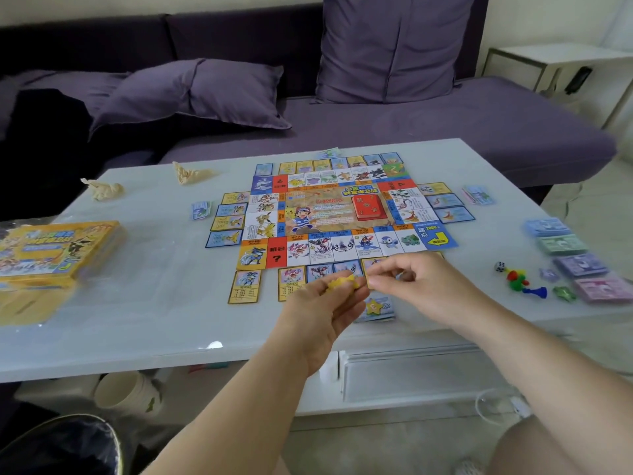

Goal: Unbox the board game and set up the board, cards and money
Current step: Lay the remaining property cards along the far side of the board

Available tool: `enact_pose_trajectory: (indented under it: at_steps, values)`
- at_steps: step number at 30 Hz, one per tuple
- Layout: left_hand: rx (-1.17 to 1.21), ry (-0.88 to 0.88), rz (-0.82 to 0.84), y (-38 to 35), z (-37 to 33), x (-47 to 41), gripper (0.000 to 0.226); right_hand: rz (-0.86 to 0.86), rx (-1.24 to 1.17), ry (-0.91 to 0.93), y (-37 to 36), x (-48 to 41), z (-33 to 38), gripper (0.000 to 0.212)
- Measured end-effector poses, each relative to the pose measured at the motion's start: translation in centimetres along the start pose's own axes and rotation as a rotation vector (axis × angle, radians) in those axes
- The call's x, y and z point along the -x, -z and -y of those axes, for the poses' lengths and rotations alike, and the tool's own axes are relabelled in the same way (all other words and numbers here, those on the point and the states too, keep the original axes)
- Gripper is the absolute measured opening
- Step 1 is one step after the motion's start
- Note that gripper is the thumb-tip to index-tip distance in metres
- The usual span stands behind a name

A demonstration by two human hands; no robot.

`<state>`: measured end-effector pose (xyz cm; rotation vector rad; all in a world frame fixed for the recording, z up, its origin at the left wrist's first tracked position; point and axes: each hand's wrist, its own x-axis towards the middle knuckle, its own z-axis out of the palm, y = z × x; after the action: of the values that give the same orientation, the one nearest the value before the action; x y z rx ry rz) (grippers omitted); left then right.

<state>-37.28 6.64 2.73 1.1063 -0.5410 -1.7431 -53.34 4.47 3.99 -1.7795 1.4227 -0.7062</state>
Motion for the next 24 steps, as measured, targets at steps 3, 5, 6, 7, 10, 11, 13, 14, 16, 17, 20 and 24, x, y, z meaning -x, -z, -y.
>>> enact_pose_trajectory:
  at_steps: [3, 5, 6, 7, 10, 11, 13, 14, 16, 17, 20, 24]
  values:
    - [-0.077, 0.022, 0.045, -1.4, -0.2, -0.7, 0.011, 0.026, -0.069, -0.046, 0.7, -0.4, -0.4, 0.012]
    - [-0.143, 0.018, 0.077, -2.5, -0.5, -1.5, 0.010, 0.022, -0.172, -0.104, 1.4, -1.0, -0.9, 0.006]
    - [-0.173, 0.013, 0.096, -3.1, -0.7, -2.0, 0.010, 0.016, -0.242, -0.146, 1.9, -1.5, -1.2, 0.007]
    - [-0.206, 0.008, 0.117, -3.8, -0.9, -2.7, 0.010, 0.003, -0.312, -0.190, 2.4, -1.9, -1.7, 0.010]
    - [-0.331, -0.037, 0.159, -5.7, -1.6, -5.2, 0.010, -0.038, -0.475, -0.286, 4.2, -3.5, -2.7, 0.010]
    - [-0.379, -0.061, 0.165, -6.4, -1.9, -6.1, 0.009, -0.057, -0.489, -0.295, 4.9, -4.1, -3.0, 0.008]
    - [-0.461, -0.120, 0.173, -8.0, -2.3, -8.1, 0.010, -0.117, -0.447, -0.264, 6.3, -5.3, -3.6, 0.012]
    - [-0.490, -0.149, 0.176, -8.9, -2.6, -9.1, 0.010, -0.153, -0.392, -0.232, 7.2, -6.0, -3.9, 0.014]
    - [-0.503, -0.184, 0.174, -10.8, -3.1, -11.1, 0.011, -0.227, -0.287, -0.166, 8.9, -7.6, -4.4, 0.017]
    - [-0.480, -0.187, 0.172, -11.7, -3.3, -12.2, 0.011, -0.271, -0.265, -0.147, 9.8, -8.5, -4.9, 0.017]
    - [-0.322, -0.126, 0.168, -13.9, -4.2, -15.4, 0.011, -0.436, -0.212, -0.157, 13.1, -11.5, -6.9, 0.010]
    - [-0.189, -0.030, 0.162, -15.6, -4.5, -19.0, 0.012, -0.503, -0.030, -0.202, 17.3, -14.8, -10.6, 0.008]
